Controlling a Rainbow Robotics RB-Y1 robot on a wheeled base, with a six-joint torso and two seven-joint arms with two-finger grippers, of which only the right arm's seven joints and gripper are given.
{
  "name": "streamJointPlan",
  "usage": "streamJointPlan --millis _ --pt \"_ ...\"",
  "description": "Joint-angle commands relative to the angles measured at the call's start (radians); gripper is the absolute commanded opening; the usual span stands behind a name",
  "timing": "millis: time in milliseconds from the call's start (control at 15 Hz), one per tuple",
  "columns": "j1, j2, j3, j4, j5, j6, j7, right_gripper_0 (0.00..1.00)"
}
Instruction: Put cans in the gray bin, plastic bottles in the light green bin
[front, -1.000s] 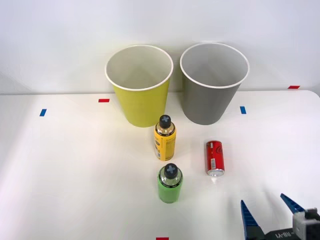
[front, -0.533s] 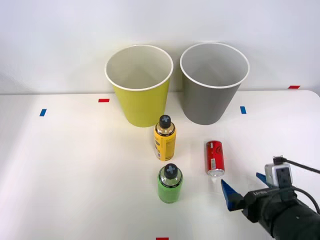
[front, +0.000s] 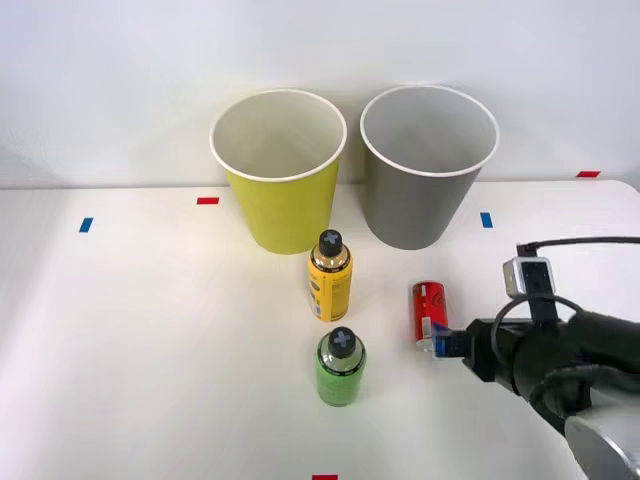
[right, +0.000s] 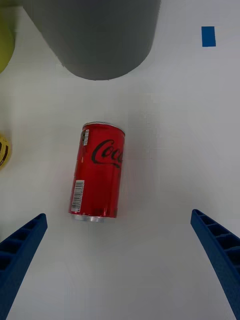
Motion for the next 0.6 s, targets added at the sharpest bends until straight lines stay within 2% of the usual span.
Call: streamJointPlan --millis 67,200,333,600 --pt "-0.161 0.015 0.046 0.100 0.045 0.113 -0.097 1.00" --pt "-0.247 0.016 0.092 0.206 0.083 0.113 -0.165 1.00" --pt "-0.302 0.019 0.106 0.275 0.086 0.114 -0.208 1.00" --pt "-0.388 0.039 0.103 0.312 0.065 0.278 -0.214 1.00"
